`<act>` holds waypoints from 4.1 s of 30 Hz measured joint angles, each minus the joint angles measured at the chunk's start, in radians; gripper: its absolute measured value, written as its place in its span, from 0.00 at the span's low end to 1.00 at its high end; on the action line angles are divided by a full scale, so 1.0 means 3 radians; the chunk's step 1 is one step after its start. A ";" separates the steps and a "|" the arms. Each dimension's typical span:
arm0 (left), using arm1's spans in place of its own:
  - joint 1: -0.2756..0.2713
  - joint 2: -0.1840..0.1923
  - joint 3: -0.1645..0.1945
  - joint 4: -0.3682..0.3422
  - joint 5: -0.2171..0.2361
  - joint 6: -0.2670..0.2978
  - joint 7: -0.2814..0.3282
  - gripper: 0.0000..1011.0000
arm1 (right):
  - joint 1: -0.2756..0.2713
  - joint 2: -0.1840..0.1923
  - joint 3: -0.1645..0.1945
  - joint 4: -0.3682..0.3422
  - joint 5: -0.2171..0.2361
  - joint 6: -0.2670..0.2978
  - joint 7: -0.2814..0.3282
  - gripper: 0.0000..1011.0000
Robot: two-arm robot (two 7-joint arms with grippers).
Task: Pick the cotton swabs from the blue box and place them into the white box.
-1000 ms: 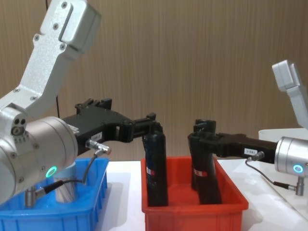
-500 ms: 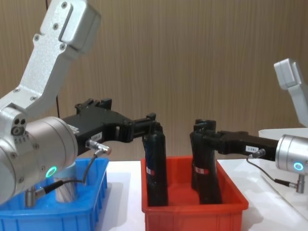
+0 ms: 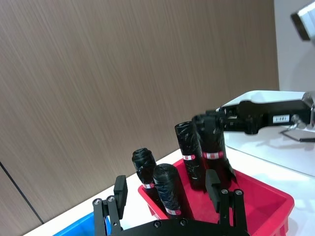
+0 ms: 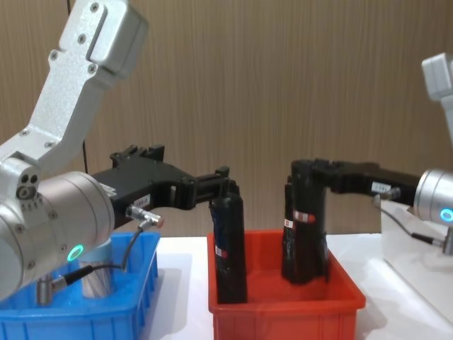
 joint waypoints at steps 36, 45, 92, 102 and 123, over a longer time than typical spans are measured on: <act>0.0000 0.0000 0.0000 0.0000 0.0000 0.0000 0.0000 0.99 | -0.0910 0.0573 0.0518 -0.2479 0.0031 0.0957 -0.1098 0.29; 0.0000 0.0000 0.0000 0.0000 0.0000 0.0000 0.0000 0.99 | -0.0997 0.0704 0.0662 -0.2615 -0.0062 0.1076 -0.1375 0.29; 0.0000 0.0000 0.0000 0.0000 0.0000 0.0000 0.0000 0.99 | -0.1105 0.0855 0.0824 -0.2203 -0.0152 0.1176 -0.1636 0.85; 0.0000 0.0000 0.0000 0.0000 0.0000 0.0000 0.0000 0.99 | -0.1154 0.0865 0.0840 -0.2273 -0.0129 0.1160 -0.1644 0.99; 0.0000 0.0000 0.0000 0.0000 0.0000 0.0000 0.0000 0.99 | -0.1187 0.0871 0.0851 -0.2318 -0.0111 0.1151 -0.1651 0.99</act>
